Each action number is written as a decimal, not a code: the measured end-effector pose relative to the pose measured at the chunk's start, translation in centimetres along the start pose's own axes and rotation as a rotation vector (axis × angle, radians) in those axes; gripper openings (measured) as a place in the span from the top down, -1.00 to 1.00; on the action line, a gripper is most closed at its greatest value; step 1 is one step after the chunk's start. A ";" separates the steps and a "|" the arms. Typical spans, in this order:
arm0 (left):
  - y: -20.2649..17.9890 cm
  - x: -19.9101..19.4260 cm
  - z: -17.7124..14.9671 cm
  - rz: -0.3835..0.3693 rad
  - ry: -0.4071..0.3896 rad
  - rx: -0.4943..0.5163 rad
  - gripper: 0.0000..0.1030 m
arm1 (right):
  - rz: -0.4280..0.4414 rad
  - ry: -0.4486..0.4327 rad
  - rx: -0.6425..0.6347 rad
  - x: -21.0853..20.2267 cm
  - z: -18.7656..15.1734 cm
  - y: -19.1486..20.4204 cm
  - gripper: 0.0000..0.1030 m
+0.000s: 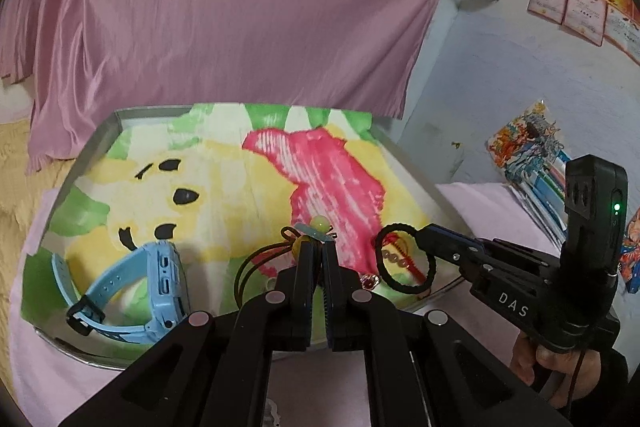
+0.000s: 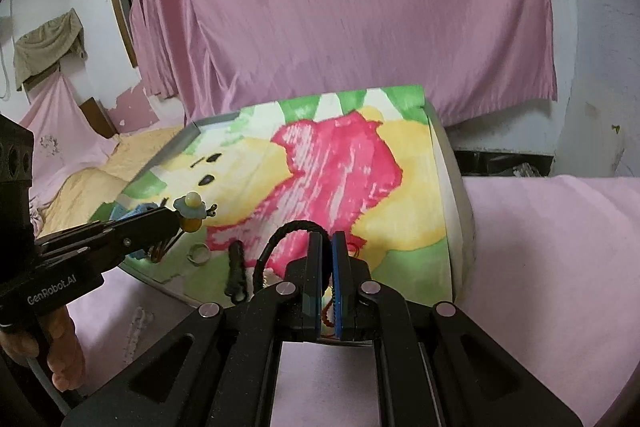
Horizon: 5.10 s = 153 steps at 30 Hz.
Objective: Organize jewelry
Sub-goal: 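Carry the hair tie and black bracelet into the grey tray and open both grippers, then lift both grippers out of the tray back over the table, then grasp the white plastic strip with the left gripper while the right gripper grasps the grey claw clip, then carry the white strip and grey claw clip into the tray and open both grippers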
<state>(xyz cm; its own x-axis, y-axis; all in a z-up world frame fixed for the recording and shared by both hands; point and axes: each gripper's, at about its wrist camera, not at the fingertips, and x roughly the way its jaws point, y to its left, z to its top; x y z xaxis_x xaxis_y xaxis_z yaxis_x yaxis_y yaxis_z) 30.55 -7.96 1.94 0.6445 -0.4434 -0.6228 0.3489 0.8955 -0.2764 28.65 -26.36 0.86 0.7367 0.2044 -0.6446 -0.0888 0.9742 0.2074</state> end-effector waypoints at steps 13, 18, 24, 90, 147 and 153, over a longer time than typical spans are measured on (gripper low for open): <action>0.8 0.1 0.1 0.031 0.010 -0.036 0.90 | 0.006 0.000 0.024 -0.5 0.0 -0.6 0.90; 0.6 -1.6 0.2 0.037 -0.045 -0.036 0.88 | -0.001 -0.059 0.034 -2.3 0.0 -0.8 0.30; 0.1 -4.0 -0.3 0.057 -0.111 -0.021 0.83 | -0.006 -0.156 0.040 -5.3 -0.5 -0.9 0.21; 1.9 -11.2 -11.5 0.310 -0.045 -0.017 -0.99 | 0.041 -0.119 -0.017 -11.6 -8.8 1.9 -0.82; -0.1 -8.4 -6.9 0.046 -0.015 0.034 0.91 | 0.166 0.046 -0.111 -6.8 -4.9 3.5 -0.19; -0.3 -8.1 -3.5 0.063 -0.104 0.024 0.91 | 0.116 -0.036 -0.082 -7.0 -2.2 2.4 -0.19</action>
<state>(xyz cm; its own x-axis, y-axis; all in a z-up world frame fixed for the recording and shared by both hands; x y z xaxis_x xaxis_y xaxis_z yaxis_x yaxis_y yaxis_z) 22.91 -4.47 4.51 0.7324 -0.3894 -0.5586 0.3210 0.9209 -0.2211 21.78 -25.18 4.22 0.7421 0.3139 -0.5923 -0.2279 0.9491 0.2174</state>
